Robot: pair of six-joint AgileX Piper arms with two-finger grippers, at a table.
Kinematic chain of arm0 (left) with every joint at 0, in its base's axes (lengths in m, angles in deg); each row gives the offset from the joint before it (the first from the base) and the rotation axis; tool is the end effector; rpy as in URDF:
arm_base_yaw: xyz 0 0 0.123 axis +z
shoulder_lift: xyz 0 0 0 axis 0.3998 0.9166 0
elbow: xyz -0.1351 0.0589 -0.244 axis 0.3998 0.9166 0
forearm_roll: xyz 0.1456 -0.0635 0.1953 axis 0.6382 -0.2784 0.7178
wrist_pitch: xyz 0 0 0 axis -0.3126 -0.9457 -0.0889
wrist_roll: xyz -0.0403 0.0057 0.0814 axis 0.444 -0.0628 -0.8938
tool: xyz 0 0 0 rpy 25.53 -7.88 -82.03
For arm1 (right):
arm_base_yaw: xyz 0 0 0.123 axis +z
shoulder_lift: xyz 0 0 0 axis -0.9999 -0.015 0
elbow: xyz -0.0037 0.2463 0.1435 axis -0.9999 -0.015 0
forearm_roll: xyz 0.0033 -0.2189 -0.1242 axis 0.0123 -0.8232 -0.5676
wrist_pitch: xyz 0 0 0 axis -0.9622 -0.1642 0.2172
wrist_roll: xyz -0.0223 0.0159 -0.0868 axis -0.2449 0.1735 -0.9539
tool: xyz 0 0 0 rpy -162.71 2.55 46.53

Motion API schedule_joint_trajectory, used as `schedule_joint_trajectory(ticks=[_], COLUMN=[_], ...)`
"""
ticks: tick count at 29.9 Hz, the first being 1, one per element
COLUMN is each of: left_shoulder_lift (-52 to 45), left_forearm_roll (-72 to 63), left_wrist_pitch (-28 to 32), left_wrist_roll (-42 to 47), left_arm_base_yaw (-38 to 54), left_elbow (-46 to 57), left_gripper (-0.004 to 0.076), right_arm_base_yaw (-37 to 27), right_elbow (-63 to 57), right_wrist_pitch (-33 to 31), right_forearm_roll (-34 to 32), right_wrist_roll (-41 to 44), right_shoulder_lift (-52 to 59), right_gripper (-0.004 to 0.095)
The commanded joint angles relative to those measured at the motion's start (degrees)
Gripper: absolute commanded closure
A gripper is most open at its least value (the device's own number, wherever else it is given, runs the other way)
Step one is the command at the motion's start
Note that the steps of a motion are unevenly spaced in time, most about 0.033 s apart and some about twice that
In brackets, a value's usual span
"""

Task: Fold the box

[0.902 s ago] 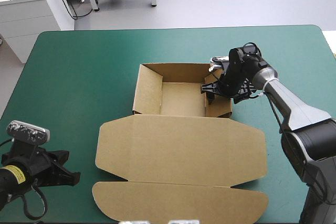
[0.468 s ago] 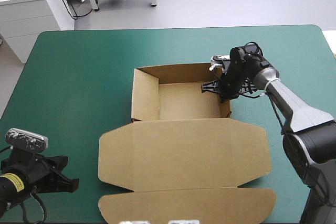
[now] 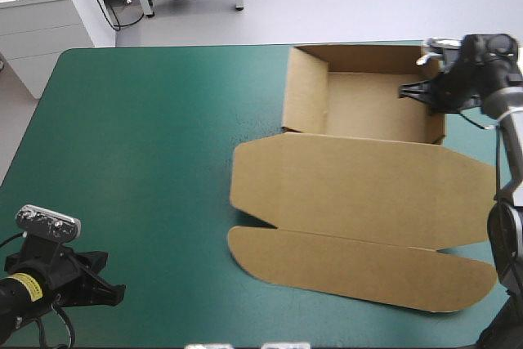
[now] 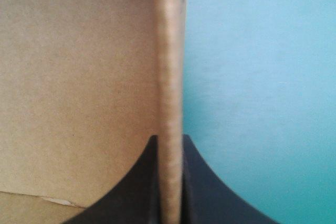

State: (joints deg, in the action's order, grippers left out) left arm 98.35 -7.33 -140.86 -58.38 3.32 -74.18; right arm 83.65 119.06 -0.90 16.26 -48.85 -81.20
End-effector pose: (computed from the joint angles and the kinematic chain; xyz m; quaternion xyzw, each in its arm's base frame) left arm 0.0604 -0.0223 0.3485 0.1455 0.9256 -0.0685 0.3428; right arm 0.3909 -0.0361 0.3426 0.0764 0.9720 0.0041 0.2223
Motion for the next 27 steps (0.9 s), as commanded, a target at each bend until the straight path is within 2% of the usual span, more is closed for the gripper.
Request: schedule_joint_trajectory(ticks=[1, 8, 13, 15, 19, 24, 26, 27], left_shoulder_lift=[0.5, 0.5, 0.5, 0.5, 0.5, 0.5, 0.5, 0.5], left_forearm_roll=[-0.9, -1.0, -1.0, -1.0, -1.0, -1.0, -1.0, -1.0], left_wrist_pitch=[-0.5, -1.0, -0.4, -0.4, -0.4, -0.9, -1.0, -1.0], left_wrist_roll=[0.1, 0.1, 0.1, 0.1, 0.1, 0.1, 0.1, 0.1], left_arm_base_yaw=[-0.2, -0.2, -0.2, -0.2, -0.2, -0.2, -0.2, -0.2], left_elbow=[-1.3, -1.3, -1.3, -1.3, -1.3, -1.3, -1.3, -1.3], left_gripper=[0.0732, 0.0732, 0.0732, 0.0732, 0.0732, 0.0732, 0.0732, 0.0732], right_arm_base_yaw=[-9.4, -20.9, -24.6, -25.0, -25.1, -25.1, -25.1, -25.1], right_elbow=[2.1, 2.1, 2.1, 2.1, 2.1, 2.1, 2.1, 2.1], right_wrist_pitch=[1.5, 4.1, 3.5, 2.6, 1.7, -0.6, -2.8, -3.8], right_forearm_roll=[-0.3, -0.3, -0.3, -0.1, 0.3, 0.3, 0.3, 0.6], right_wrist_roll=[-1.4, -0.3, -0.5, -2.1, -3.3, -3.3, -3.3, -3.3], right_shoulder_lift=[3.1, 0.0, -3.1, -3.9, -4.6, -4.6, -4.6, -4.5], right_gripper=[0.0927, 0.0926, 0.0917, 0.0876, 0.0647, 0.0147, 0.0046, 0.0027])
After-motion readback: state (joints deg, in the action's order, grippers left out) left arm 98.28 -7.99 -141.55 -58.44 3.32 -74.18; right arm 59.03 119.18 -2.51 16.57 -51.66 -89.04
